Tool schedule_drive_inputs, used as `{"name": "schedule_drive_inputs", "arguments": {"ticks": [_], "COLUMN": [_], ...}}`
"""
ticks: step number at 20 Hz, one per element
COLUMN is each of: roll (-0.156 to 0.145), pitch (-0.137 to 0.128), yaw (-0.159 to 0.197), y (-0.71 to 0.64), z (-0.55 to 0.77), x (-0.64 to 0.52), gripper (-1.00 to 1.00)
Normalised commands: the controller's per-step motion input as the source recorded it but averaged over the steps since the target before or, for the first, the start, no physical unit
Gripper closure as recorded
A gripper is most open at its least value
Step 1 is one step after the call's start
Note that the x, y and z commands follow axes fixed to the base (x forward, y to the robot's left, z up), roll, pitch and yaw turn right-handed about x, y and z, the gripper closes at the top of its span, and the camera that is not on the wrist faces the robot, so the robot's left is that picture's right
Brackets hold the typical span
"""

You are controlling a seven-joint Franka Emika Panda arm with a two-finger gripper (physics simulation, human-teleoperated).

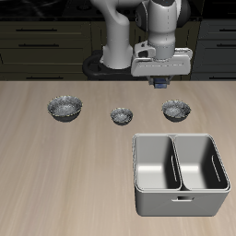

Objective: Place the cream cheese in the middle-sized bowl

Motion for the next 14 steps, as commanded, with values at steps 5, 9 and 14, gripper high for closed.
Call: {"name": "schedule_drive_inputs", "arguments": {"ticks": [5,9,14], "roll": [0.044,0.022,0.024], "pitch": [0.036,0.041,0.043], "yaw": [-0.026,-0.006,-0.016], "y": [0.33,0.19,0.28], "z": [-0.11,-0.16,-0.12], "x": [0.0,0.11,0.07], "gripper": [1.0,1.0,1.0]}}
